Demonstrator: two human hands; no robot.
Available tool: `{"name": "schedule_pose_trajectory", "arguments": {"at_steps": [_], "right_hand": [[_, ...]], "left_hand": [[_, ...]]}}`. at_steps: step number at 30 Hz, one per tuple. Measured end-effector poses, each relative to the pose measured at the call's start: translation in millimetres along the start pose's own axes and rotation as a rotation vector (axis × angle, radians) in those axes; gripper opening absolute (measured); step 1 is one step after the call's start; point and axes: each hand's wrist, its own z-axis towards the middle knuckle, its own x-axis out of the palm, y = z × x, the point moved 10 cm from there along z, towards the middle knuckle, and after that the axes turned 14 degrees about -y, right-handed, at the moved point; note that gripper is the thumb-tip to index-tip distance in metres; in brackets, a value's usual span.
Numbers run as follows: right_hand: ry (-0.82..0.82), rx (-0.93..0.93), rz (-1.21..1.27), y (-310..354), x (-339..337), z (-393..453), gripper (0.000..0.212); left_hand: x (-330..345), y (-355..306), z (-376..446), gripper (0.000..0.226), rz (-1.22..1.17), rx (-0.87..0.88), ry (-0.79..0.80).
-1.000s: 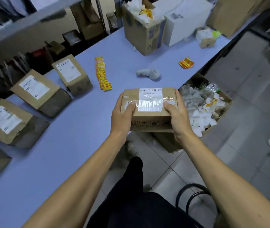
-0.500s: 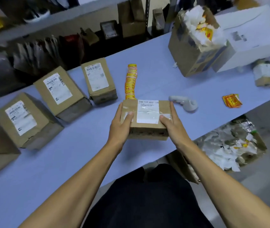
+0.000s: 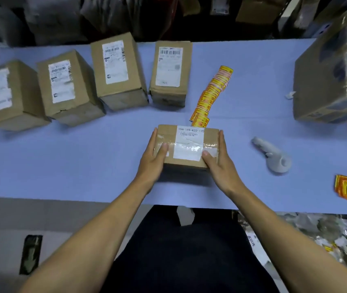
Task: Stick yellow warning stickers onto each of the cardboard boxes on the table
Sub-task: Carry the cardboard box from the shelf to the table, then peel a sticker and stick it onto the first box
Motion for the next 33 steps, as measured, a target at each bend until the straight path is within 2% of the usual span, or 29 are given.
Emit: {"name": "schedule_pose_trajectory", "arguments": {"at_steps": [8, 12, 17, 19, 21, 23, 26, 28, 30, 33], "right_hand": [[0.063, -0.094, -0.021, -0.5, 10.4, 6.1, 0.077], [0.089, -0.158, -0.022, 26.0, 24.0, 11.1, 0.071], [0.163, -0.160, -0.053, 32.2, 48.7, 15.5, 0.079], [0.153, -0.177, -0.097, 32.3, 50.5, 16.2, 0.079], [0.147, -0.197, -0.131, 32.0, 47.6, 17.5, 0.079], [0.130, -0.206, -0.131, 31.4, 41.4, 20.8, 0.075], [0.009, -0.198, -0.165, 26.1, 20.8, 35.2, 0.062], [-0.081, -0.233, -0.246, 26.3, 6.0, 46.9, 0.050], [-0.110, -0.259, -0.351, 25.4, -0.1, 59.5, 0.040], [-0.087, -0.246, -0.476, 20.8, 2.7, 78.2, 0.043]], "left_hand": [[-6.7, 7.1, -7.3, 0.062, 0.020, 0.023, -0.038], [-29.1, 0.2, 4.2, 0.062, 0.055, 0.039, -0.099], [-51.1, 4.5, 16.6, 0.060, 0.032, 0.007, -0.161], [-55.7, 4.1, 16.5, 0.060, 0.098, 0.008, -0.186], [-57.9, -8.3, 15.6, 0.061, 0.261, 0.096, -0.218], [-52.3, -34.7, 13.8, 0.064, 0.437, 0.282, -0.229], [-20.7, -68.9, 8.7, 0.066, 0.737, 0.584, -0.121], [5.5, -77.1, 4.3, 0.067, 0.883, 0.722, -0.029], [26.0, -76.6, 2.7, 0.069, 0.950, 0.782, 0.034], [38.0, -68.3, 5.1, 0.071, 1.004, 0.798, 0.041]]}}
